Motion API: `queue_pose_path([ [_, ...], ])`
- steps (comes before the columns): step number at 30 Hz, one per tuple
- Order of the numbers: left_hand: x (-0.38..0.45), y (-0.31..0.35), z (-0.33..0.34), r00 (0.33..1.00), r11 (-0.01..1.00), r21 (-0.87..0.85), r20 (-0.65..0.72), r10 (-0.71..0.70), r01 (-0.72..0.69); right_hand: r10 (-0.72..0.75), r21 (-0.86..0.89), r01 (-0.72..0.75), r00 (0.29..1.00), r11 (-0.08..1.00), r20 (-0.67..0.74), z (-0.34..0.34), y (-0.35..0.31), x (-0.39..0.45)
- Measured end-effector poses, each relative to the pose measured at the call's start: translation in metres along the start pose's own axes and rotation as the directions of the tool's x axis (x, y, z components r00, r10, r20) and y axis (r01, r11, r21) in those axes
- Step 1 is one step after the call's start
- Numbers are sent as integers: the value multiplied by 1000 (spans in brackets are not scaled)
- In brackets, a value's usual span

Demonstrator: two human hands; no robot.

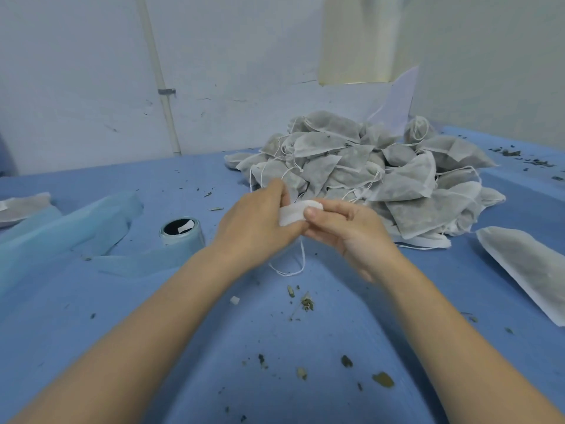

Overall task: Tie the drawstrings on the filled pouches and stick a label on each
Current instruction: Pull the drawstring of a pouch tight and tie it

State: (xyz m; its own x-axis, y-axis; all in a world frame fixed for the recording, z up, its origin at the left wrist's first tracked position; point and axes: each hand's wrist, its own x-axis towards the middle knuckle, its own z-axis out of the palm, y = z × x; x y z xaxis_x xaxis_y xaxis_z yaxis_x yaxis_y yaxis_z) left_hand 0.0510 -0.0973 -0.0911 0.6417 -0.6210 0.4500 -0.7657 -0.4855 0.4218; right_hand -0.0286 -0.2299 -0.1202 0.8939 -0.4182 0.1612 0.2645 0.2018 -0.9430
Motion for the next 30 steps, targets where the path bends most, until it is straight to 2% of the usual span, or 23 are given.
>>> queue_pose_path([
  [3,-2,-1,7,999,999,18,19,-46,45,-101,-128,95,994,987,-41,3,2,-1],
  [6,1,-5,13,997,998,59,75,-33,29,-148,-171,141,989,975,-27,4,3,0],
  [8,2,-7,13,992,1000,-4,120,-30,31,-141,-200,144,990,969,26,3,3,1],
  [12,2,-8,10,983,980,-173,171,-66,96,-159,-372,184,982,910,98,3,5,0],
  [15,0,-8,9,987,987,-126,140,-83,101,-194,-476,212,977,854,88,5,7,0],
  [18,-4,-7,9,997,999,12,70,-41,41,-253,-556,224,967,801,25,7,10,0],
  [21,-8,-6,10,999,998,58,31,-14,12,-251,-508,196,967,839,-42,7,8,0],
  [26,-9,-8,10,1000,998,59,11,-29,29,-46,-279,14,993,960,-110,11,6,1],
  [30,-8,-8,10,1000,1000,7,9,4,-4,-11,-347,-32,993,937,-120,13,3,1],
])
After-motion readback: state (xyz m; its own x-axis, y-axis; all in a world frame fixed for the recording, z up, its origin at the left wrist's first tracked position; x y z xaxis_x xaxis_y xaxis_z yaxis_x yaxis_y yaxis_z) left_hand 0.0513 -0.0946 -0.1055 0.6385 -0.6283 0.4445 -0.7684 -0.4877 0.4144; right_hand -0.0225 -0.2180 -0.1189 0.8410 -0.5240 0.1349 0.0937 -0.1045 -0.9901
